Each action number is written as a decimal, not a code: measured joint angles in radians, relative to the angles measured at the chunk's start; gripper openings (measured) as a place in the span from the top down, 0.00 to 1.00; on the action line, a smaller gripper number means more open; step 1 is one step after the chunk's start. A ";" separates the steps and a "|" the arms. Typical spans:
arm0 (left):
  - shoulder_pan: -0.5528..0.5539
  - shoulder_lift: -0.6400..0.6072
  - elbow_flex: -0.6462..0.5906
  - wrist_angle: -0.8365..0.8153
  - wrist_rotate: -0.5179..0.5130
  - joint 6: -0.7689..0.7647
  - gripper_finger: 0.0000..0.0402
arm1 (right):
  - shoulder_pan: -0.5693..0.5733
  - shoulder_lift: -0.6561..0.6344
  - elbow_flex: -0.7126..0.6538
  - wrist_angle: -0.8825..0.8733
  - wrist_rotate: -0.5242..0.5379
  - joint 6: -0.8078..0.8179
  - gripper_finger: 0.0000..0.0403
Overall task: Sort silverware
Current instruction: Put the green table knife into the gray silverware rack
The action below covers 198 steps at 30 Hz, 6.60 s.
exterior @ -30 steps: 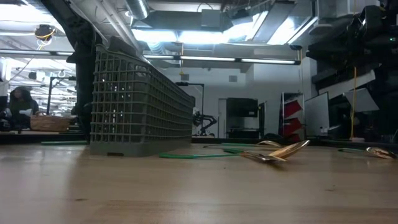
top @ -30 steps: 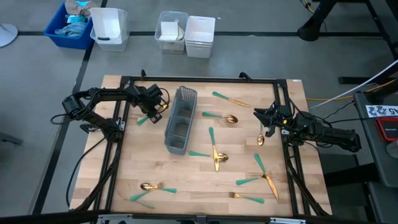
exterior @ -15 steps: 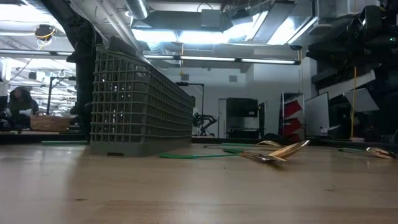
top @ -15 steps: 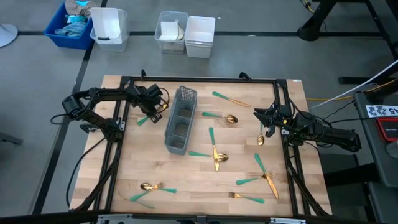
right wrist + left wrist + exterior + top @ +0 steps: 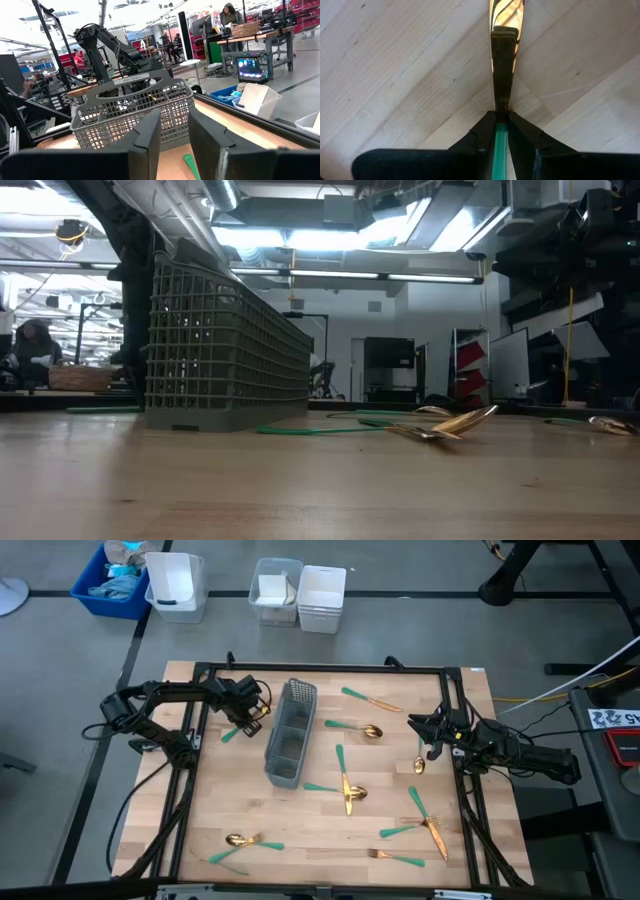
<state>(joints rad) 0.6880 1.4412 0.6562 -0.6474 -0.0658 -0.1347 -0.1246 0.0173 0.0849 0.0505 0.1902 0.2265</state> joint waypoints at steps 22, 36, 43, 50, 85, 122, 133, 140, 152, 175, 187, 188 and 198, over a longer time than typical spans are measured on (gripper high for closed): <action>0.001 0.001 0.126 0.000 0.000 0.011 0.90 | 0.000 0.000 0.000 0.000 0.000 0.000 0.75; 0.041 -0.001 0.149 -0.001 -0.001 0.019 0.91 | 0.000 0.000 0.000 0.000 0.000 0.000 0.75; 0.072 -0.001 0.149 -0.001 -0.001 0.019 0.99 | 0.000 0.000 0.000 0.000 0.000 0.000 0.75; 0.073 -0.001 0.149 -0.002 -0.001 0.027 0.98 | 0.000 0.000 0.000 0.000 0.000 0.000 0.75; 0.072 0.194 0.153 0.058 -0.022 0.149 0.76 | 0.000 0.000 0.000 0.000 0.000 0.000 0.75; 0.023 0.189 0.148 -0.261 -0.045 0.094 0.85 | 0.000 0.000 0.000 0.000 0.000 0.000 0.75; 0.023 0.188 0.148 -0.258 -0.048 0.121 0.85 | 0.000 0.000 0.000 0.000 0.000 0.000 0.75; 0.023 0.188 0.149 -0.256 -0.049 0.136 0.85 | 0.000 0.000 0.000 0.000 0.000 0.000 0.75; 0.023 0.187 0.149 -0.229 -0.050 0.140 0.85 | 0.000 0.000 0.000 0.000 0.000 0.000 0.75; 0.024 0.187 0.148 -0.199 -0.062 0.190 0.70 | 0.000 0.000 0.000 0.000 0.000 0.000 0.75; 0.024 0.187 0.148 -0.197 -0.057 0.160 0.72 | 0.000 0.000 0.000 0.000 0.000 0.000 0.75; 0.024 0.187 0.148 -0.197 -0.056 0.160 0.72 | 0.000 0.000 0.000 0.000 0.000 0.000 0.75; 0.026 0.162 0.169 -0.240 -0.014 0.150 0.72 | 0.000 0.000 0.000 0.000 0.000 0.000 0.75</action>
<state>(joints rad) 0.7139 1.6035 0.8253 -0.8878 -0.0793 0.0152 -0.1246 0.0174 0.0849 0.0505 0.1898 0.2264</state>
